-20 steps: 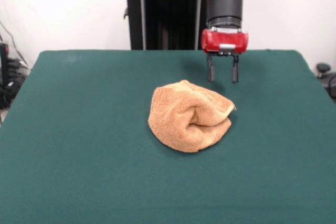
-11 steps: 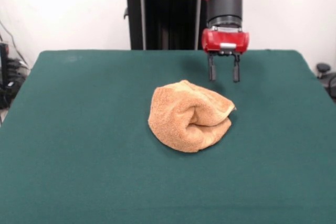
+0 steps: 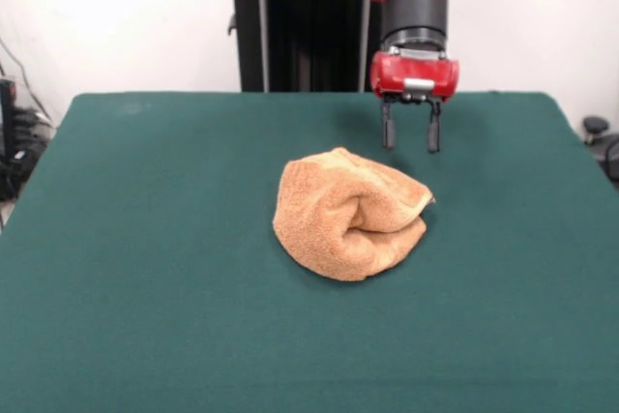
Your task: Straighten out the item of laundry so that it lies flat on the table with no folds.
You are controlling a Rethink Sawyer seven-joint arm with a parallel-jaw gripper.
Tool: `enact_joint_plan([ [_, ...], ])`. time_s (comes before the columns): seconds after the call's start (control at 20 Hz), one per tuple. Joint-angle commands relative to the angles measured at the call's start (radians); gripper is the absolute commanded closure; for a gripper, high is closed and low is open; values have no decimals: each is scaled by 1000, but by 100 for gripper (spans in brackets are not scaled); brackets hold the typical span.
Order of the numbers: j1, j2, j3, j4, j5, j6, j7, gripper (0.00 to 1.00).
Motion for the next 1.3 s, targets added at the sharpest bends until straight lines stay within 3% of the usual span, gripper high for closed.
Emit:
enact_joint_plan([
  [0.05, 70, 4, 42, -94, 148, 59, 164, 0],
  [0.35, 121, -42, 10, -83, 185, 65, 119, 0],
  [0.9, 147, -26, 13, -90, 168, 0, 183, 0],
  [1.3, 176, 5, -43, -100, 185, 45, 99, 0],
])
